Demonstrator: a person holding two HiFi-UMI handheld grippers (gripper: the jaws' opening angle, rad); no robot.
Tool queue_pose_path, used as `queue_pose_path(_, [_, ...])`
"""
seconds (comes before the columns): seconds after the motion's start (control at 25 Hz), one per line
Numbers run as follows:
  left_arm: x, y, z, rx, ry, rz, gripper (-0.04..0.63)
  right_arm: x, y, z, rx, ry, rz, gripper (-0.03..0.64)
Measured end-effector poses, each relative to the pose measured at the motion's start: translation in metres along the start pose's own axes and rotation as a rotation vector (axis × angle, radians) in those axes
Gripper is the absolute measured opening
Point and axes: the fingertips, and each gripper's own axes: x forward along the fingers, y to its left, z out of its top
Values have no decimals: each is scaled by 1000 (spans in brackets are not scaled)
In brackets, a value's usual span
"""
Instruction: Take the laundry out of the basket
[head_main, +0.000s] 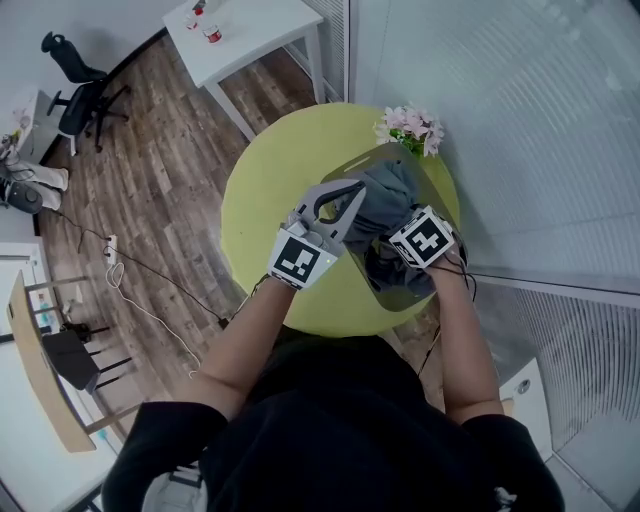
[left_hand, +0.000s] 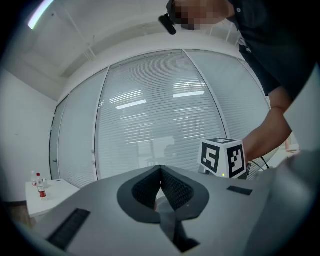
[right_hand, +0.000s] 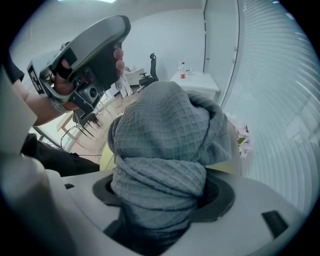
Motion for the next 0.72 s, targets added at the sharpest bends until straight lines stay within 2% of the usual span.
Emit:
queue_pose_path(0.4, [-40, 17, 13, 5, -38, 9, 2, -26, 41, 38, -7, 2, 26, 359])
queue_pose_path(0.56, [-61, 29, 12, -14, -66, 29, 3, -25, 64, 53, -21, 8, 26, 360])
queue_pose_path(0.72, [-89, 42, 14, 4, -53, 36, 3, -25, 89, 70, -33, 6, 18, 359])
